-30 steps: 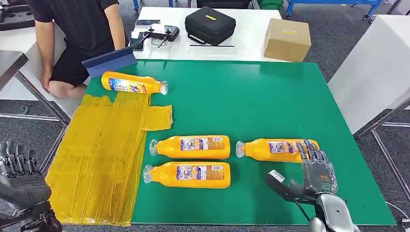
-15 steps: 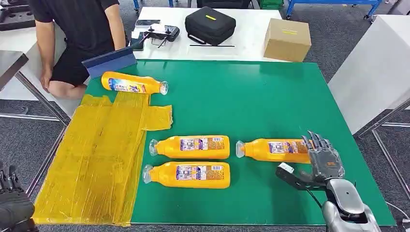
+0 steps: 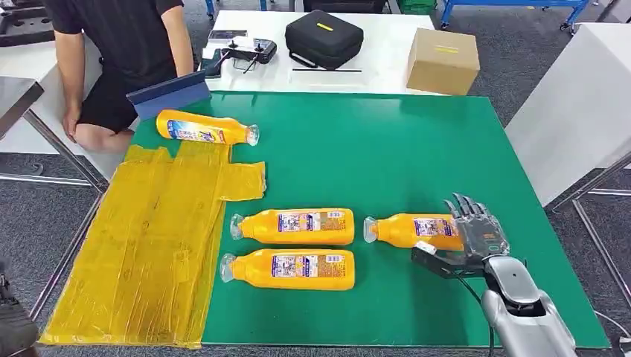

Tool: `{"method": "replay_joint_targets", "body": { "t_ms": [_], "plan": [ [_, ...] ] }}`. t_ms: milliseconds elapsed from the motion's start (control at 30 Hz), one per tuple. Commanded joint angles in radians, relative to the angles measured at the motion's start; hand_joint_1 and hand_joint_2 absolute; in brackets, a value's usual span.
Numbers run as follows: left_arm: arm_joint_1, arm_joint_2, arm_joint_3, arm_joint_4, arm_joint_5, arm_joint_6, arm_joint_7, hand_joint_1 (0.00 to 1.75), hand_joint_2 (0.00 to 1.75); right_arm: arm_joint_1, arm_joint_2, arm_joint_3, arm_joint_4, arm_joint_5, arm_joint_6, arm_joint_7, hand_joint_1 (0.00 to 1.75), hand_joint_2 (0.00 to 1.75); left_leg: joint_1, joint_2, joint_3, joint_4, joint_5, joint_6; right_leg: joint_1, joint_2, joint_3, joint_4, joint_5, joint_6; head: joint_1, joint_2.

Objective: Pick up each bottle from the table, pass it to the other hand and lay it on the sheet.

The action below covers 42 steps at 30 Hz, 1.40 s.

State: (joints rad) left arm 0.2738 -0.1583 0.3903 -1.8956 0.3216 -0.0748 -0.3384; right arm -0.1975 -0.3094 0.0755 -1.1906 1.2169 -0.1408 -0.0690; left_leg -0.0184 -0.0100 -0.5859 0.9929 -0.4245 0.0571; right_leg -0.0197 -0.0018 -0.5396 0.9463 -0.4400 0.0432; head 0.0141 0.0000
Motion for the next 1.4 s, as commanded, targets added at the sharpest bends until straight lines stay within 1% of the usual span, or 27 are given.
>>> {"method": "replay_joint_targets", "body": {
  "t_ms": [33, 167, 200, 267, 367, 400, 533, 567, 600, 700, 800, 900, 933, 1000, 1033, 1200, 1233, 1267, 1400],
  "plan": [
    [-0.005, -0.008, 0.035, 0.02, 0.004, -0.018, 0.003, 0.0, 0.0, -0.018, -0.014, 0.037, 0.088, -0.008, 0.026, 0.015, 0.0, 1.75, 0.001, 0.003, 0.004, -0.001, -0.002, -0.005, 0.001, 0.002, 0.003, -0.001, -0.001, -0.003, 0.0, 0.0],
    [-0.005, -0.007, 0.037, 0.019, 0.01, -0.026, 0.005, 0.0, 0.0, -0.017, -0.038, 0.034, 0.105, -0.017, 0.038, 0.015, 0.0, 1.75, 0.001, 0.001, 0.003, -0.001, -0.001, -0.005, 0.001, 0.001, 0.003, -0.001, -0.001, -0.003, 0.0, 0.0],
    [-0.004, -0.008, 0.039, 0.018, 0.012, -0.027, 0.006, 0.0, 0.0, -0.021, -0.043, 0.032, 0.114, -0.021, 0.042, 0.013, 0.0, 1.75, 0.001, 0.001, 0.002, -0.001, -0.001, -0.003, 0.001, 0.0, 0.002, -0.001, 0.0, -0.002, 0.0, 0.0],
    [-0.004, -0.009, 0.04, 0.018, 0.013, -0.028, 0.008, 0.0, 0.0, -0.028, -0.052, 0.031, 0.127, -0.023, 0.046, 0.011, 0.0, 1.75, 0.001, 0.002, 0.004, -0.001, -0.001, -0.005, 0.001, 0.001, 0.003, -0.001, -0.001, -0.003, 0.0, 0.0],
    [-0.004, -0.012, 0.039, 0.018, 0.014, -0.028, 0.01, 0.0, 0.0, -0.049, -0.056, 0.029, 0.155, -0.033, 0.045, 0.003, 0.0, 1.75, 0.0, 0.001, 0.002, -0.001, -0.001, -0.003, 0.0, 0.001, 0.001, -0.001, 0.0, -0.002, 0.0, 0.0],
    [-0.003, -0.014, 0.039, 0.016, 0.013, -0.027, 0.012, 0.0, 0.0, -0.068, -0.054, 0.034, 0.184, -0.033, 0.031, -0.003, 0.0, 1.75, 0.001, 0.002, 0.003, 0.0, -0.001, -0.004, 0.001, 0.002, 0.002, -0.001, 0.0, -0.002, 0.0, 0.0],
    [-0.001, -0.016, 0.036, 0.012, 0.011, -0.025, 0.015, 0.0, 0.0, -0.089, -0.052, 0.046, 0.207, -0.031, 0.022, -0.003, 0.0, 1.75, 0.001, 0.005, 0.005, -0.001, -0.002, -0.007, 0.001, 0.004, 0.004, -0.001, 0.0, -0.004, 0.0, 0.0],
    [-0.001, -0.017, 0.036, 0.012, 0.011, -0.025, 0.015, 0.0, 0.0, -0.091, -0.052, 0.047, 0.208, -0.032, 0.022, -0.003, 0.0, 1.75, 0.001, 0.004, 0.005, -0.001, -0.002, -0.007, 0.001, 0.004, 0.004, -0.001, 0.0, -0.004, 0.0, 0.0],
    [-0.001, -0.017, 0.036, 0.012, 0.011, -0.025, 0.015, 0.0, 0.0, -0.091, -0.052, 0.047, 0.208, -0.032, 0.022, -0.003, 0.0, 1.75, 0.001, 0.003, 0.002, -0.001, -0.001, -0.004, 0.001, 0.003, 0.002, -0.001, 0.0, -0.002, 0.0, 0.0],
    [0.0, -0.018, 0.035, 0.008, 0.01, -0.023, 0.014, 0.0, 0.0, -0.102, -0.049, 0.057, 0.217, -0.03, 0.024, -0.007, 0.0, 1.75, 0.001, 0.003, 0.004, 0.0, -0.002, -0.006, 0.001, 0.003, 0.003, -0.001, 0.0, -0.004, 0.0, 0.0],
    [0.002, -0.018, 0.034, 0.004, 0.009, -0.02, 0.014, 0.0, 0.0, -0.122, -0.037, 0.074, 0.237, -0.029, 0.024, -0.011, 0.0, 1.75, 0.001, 0.003, 0.003, -0.001, -0.001, -0.003, 0.001, 0.003, 0.002, -0.001, 0.0, -0.002, 0.0, 0.0],
    [0.002, -0.018, 0.034, 0.003, 0.009, -0.02, 0.014, 0.0, 0.0, -0.124, -0.033, 0.076, 0.238, -0.029, 0.025, -0.011, 0.0, 1.75, 0.001, 0.004, 0.004, -0.001, -0.001, -0.004, 0.001, 0.003, 0.003, -0.001, 0.0, -0.003, 0.0, 0.0],
    [0.002, -0.018, 0.034, 0.003, 0.009, -0.02, 0.014, 0.0, 0.0, -0.124, -0.033, 0.076, 0.238, -0.029, 0.025, -0.011, 0.0, 1.75, 0.001, 0.002, 0.002, 0.0, 0.0, -0.003, 0.001, 0.002, 0.002, -0.001, 0.0, -0.002, 0.0, 0.0],
    [0.002, -0.018, 0.034, 0.003, 0.009, -0.02, 0.014, 0.0, 0.0, -0.124, -0.033, 0.076, 0.238, -0.029, 0.025, -0.011, 0.0, 1.75, 0.001, 0.004, 0.004, -0.001, -0.001, -0.006, 0.001, 0.003, 0.004, -0.001, 0.0, -0.003, 0.0, 0.0],
    [0.002, -0.018, 0.034, 0.003, 0.009, -0.02, 0.014, 0.0, 0.0, -0.124, -0.033, 0.076, 0.238, -0.029, 0.025, -0.011, 0.0, 1.75, 0.001, 0.003, 0.003, -0.001, -0.001, -0.004, 0.001, 0.003, 0.003, -0.001, 0.0, -0.002, 0.0, 0.0],
    [0.002, -0.018, 0.034, 0.003, 0.009, -0.02, 0.014, 0.0, 0.0, -0.124, -0.033, 0.076, 0.238, -0.029, 0.025, -0.011, 0.0, 1.75, 0.001, 0.003, 0.004, -0.001, -0.001, -0.004, 0.001, 0.003, 0.003, -0.001, 0.0, -0.003, 0.0, 0.0],
    [0.002, -0.018, 0.034, 0.003, 0.009, -0.02, 0.014, 0.0, 0.0, -0.124, -0.033, 0.076, 0.238, -0.029, 0.025, -0.011, 0.0, 1.75, 0.001, 0.002, 0.002, 0.0, 0.0, -0.003, 0.001, 0.002, 0.002, -0.001, 0.0, -0.002, 0.0, 0.0],
    [0.002, -0.018, 0.034, 0.003, 0.009, -0.02, 0.014, 0.0, 0.0, -0.124, -0.033, 0.076, 0.238, -0.029, 0.025, -0.011, 0.0, 1.75, 0.001, 0.003, 0.004, 0.0, -0.001, -0.004, 0.001, 0.003, 0.003, -0.001, 0.0, -0.003, 0.0, 0.0],
    [0.002, -0.018, 0.034, 0.003, 0.009, -0.02, 0.014, 0.0, 0.0, -0.124, -0.033, 0.076, 0.238, -0.029, 0.025, -0.011, 0.0, 1.75, 0.001, 0.003, 0.004, 0.0, -0.001, -0.004, 0.001, 0.002, 0.003, -0.001, 0.0, -0.002, 0.0, 0.0]
  ]
}}
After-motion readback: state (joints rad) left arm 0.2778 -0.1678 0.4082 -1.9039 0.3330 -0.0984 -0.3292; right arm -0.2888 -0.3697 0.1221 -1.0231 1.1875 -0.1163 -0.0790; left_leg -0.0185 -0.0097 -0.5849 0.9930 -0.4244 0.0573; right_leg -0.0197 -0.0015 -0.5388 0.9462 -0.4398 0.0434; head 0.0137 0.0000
